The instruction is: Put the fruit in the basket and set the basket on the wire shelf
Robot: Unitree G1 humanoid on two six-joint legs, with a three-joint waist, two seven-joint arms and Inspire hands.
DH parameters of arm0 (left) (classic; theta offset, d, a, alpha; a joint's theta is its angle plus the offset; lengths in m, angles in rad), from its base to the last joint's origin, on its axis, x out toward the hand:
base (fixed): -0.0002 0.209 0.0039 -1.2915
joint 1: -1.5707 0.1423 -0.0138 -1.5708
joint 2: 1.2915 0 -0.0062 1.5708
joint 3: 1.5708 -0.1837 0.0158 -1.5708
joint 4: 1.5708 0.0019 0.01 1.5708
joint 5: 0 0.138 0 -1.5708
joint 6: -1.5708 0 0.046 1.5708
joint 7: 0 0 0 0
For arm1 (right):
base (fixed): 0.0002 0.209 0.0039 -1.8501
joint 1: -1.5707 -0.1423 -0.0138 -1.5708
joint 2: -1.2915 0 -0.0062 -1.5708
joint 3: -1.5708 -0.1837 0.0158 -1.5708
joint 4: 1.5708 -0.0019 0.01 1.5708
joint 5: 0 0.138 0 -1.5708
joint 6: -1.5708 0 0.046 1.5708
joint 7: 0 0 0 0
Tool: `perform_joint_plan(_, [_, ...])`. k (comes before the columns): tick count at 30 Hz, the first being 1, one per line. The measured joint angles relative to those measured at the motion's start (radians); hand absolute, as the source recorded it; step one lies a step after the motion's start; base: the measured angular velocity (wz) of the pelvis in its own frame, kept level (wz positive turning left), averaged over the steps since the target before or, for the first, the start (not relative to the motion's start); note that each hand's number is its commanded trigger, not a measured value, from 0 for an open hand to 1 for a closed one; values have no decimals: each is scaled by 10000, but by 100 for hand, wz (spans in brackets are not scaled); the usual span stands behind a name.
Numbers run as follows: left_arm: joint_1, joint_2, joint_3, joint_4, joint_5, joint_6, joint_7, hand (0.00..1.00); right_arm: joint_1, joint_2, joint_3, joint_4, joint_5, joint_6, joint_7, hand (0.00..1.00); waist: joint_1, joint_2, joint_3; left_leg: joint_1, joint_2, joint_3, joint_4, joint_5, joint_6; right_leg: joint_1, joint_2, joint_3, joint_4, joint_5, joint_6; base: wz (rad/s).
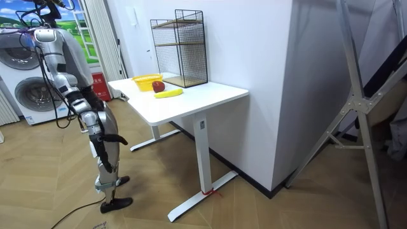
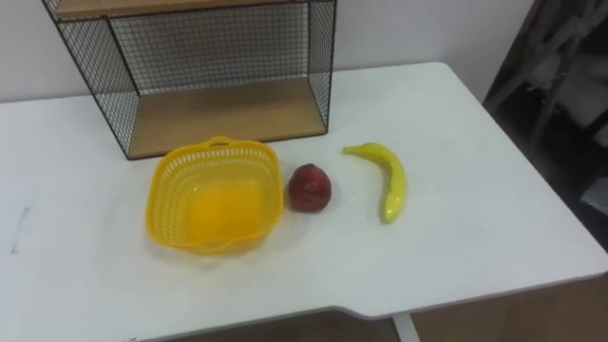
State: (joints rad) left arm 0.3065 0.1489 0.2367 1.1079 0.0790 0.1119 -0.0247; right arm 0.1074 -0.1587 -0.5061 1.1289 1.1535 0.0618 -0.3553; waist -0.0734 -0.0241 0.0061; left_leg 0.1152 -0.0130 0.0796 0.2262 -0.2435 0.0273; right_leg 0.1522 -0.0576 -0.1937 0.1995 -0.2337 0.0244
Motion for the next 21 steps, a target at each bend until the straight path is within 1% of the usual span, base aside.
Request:
perform_joint_plan(1, [-10, -2, 77, -3, 10, -1, 50, 0, -7, -9, -378, -368, 376, -65, -311, 0, -52, -28, -25, -4, 0, 15, -22, 0, 0, -31, 0, 36, 12, 0, 0, -5])
perform_joint_plan(2, [-15, -11, 187, -11, 9, -5, 76, 0, -14, -13, -595, -567, 502, -95, -491, 0, -71, -23, -30, 1, -1, 18, -48, 1, 2, -50, 1, 69, 27, 0, 1, -7])
perform_joint_plan(4, [32, 16, 430, -158, -10, -111, 255, 0, -28, -71, -1189, -1304, 726, -434, -1113, 0, -93, -28, -34, 2, 1, 48, -46, 2, 3, -75, 13, 156, 45, 0, 1, -6])
perform_joint_plan(5, [51, 20, 458, -207, -13, -135, 315, 0, -55, -112, -1322, -1423, 725, -532, -1244, 0, -116, -31, -35, -1, 0, 48, -46, 2, 3, -77, 12, 156, 45, 0, 1, -3])
perform_joint_plan(6, [71, 17, 550, -303, -13, -190, 410, 0, -89, -200, -1523, -1669, 703, -724, -1508, 0, -120, -46, -43, -19, 0, 63, -42, 2, 3, -99, 10, 167, 44, 0, 1, -3])
perform_joint_plan(7, [78, 23, 578, -364, -6, -245, 464, 0, -74, -279, -1546, -2139, 627, -851, -1925, 0, -108, -63, -49, -41, 5, 81, -54, 2, 3, -168, 9, 179, 59, -11, 9, -7])
perform_joint_plan(8, [78, 22, 576, -384, 0, -264, 500, 0, -71, -320, -1546, -2437, 551, -877, -2146, 0, -101, -65, -51, -77, 6, 108, -55, 2, 3, -231, 6, 178, 69, -20, 9, -8])
perform_joint_plan(10, [112, 17, 576, -535, 11, -314, 617, 0, -97, -419, -1700, -3742, -342, -1044, -3050, 0, -107, -89, -63, -191, 2, 117, -33, 4, 7, -338, 8, 192, 84, -5, 14, -2])
perform_joint_plan(11, [145, 20, 576, -589, 19, -320, 642, 0, -101, -439, -1732, -4100, -592, -1113, -3305, 0, -102, -103, -74, -198, 1, 117, -32, 4, 7, -343, 7, 189, 86, -5, 14, 0])
perform_joint_plan(13, [176, 71, 559, -645, 19, -383, 800, 0, -123, -497, -1710, -5353, -1446, -1514, -4126, 0, -72, -177, -120, -228, -2, 94, -24, 5, 7, -325, 9, 152, 80, -2, 17, 4])
perform_joint_plan(14, [167, 71, 539, -651, 21, -402, 836, 0, -125, -501, -1713, -5648, -1680, -1559, -4322, 0, -82, -195, -125, -230, -4, 87, -26, 5, 7, -326, 9, 143, 77, -1, 18, 3])
perform_joint_plan(16, [161, 58, 523, -657, 46, -517, 847, 0, -154, -501, -1692, -7035, -3030, -1625, -5165, 0, -10, -203, -122, -239, -11, 73, -46, 5, 7, -325, 10, 132, 46, 1, 21, 0])
perform_joint_plan(17, [159, 65, 523, -640, 59, -548, 862, 0, -175, -504, -1685, -7328, -3425, -1685, -5331, 0, -13, -203, -121, -237, -16, 52, -45, 5, 7, -312, 10, 118, 38, 2, 22, 3])
perform_joint_plan(18, [156, 67, 524, -627, 117, -558, 898, 0, -280, -558, -1637, -7704, -4321, -1801, -5599, 0, -7, -200, -117, -237, -11, 67, -49, 5, 7, -317, 10, 132, 37, 2, 22, 0])
perform_joint_plan(19, [151, 67, 523, -628, 117, -559, 902, 0, -314, -630, -1518, -8071, -5217, -1835, -5783, 0, 11, -194, -109, -255, -8, 65, -54, 5, 6, -333, 14, 127, 32, 2, 22, 0])
perform_joint_plan(20, [148, 67, 514, -629, 125, -559, 913, 0, -296, -657, -1432, -8285, -5596, -1845, -5863, 0, 9, -192, -107, -273, -8, 59, -53, 5, 6, -347, 14, 118, 33, 2, 22, 0])
perform_joint_plan(21, [151, 72, 354, -641, 143, -560, 972, 0, -270, -667, -1316, -8781, -6201, -1862, -5980, 0, 24, -177, -110, -352, -4, 57, -48, 6, 5, -420, 15, 120, 45, 2, 22, 0])
